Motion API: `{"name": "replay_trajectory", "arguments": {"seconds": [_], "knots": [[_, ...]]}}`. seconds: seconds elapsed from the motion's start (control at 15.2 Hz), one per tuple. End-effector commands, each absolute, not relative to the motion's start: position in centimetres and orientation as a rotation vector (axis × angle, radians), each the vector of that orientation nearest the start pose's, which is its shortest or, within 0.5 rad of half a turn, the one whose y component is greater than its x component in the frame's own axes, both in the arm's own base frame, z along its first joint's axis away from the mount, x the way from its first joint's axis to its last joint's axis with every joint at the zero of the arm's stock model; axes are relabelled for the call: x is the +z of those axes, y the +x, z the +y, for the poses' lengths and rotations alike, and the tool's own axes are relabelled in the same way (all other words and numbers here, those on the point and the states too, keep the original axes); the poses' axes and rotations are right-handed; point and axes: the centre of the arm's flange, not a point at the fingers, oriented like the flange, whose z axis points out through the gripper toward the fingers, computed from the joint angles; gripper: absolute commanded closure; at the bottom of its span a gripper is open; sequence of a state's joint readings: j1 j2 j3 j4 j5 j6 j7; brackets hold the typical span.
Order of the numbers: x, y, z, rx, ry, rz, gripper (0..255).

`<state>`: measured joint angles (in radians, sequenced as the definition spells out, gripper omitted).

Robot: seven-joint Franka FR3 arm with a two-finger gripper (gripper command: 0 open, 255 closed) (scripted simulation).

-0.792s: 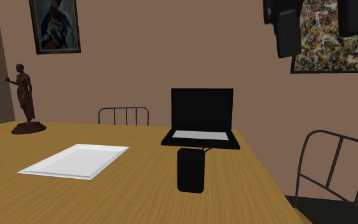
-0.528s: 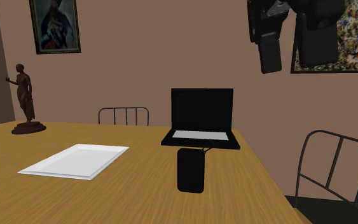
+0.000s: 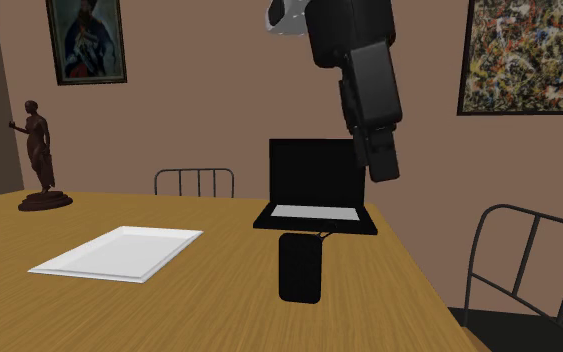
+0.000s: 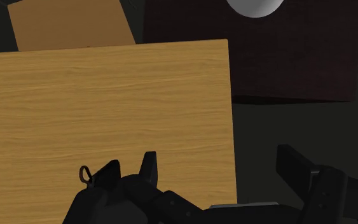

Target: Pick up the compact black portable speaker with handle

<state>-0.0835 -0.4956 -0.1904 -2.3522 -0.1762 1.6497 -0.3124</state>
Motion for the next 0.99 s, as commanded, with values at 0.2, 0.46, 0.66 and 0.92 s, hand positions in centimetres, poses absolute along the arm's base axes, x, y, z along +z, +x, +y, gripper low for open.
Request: {"name": "replay_trajectory", "arguments": {"seconds": [0.2,0.46,0.66,0.92], "knots": [[45.7,39.4,-17.0,0.395,-3.138,-0.166,0],[42.7,41.7,-20.8,0.426,-3.136,-0.168,0],[40.4,43.5,-23.7,0.449,-3.135,-0.169,0],[37.8,45.1,-26.4,0.471,-3.133,-0.17,0]]}}
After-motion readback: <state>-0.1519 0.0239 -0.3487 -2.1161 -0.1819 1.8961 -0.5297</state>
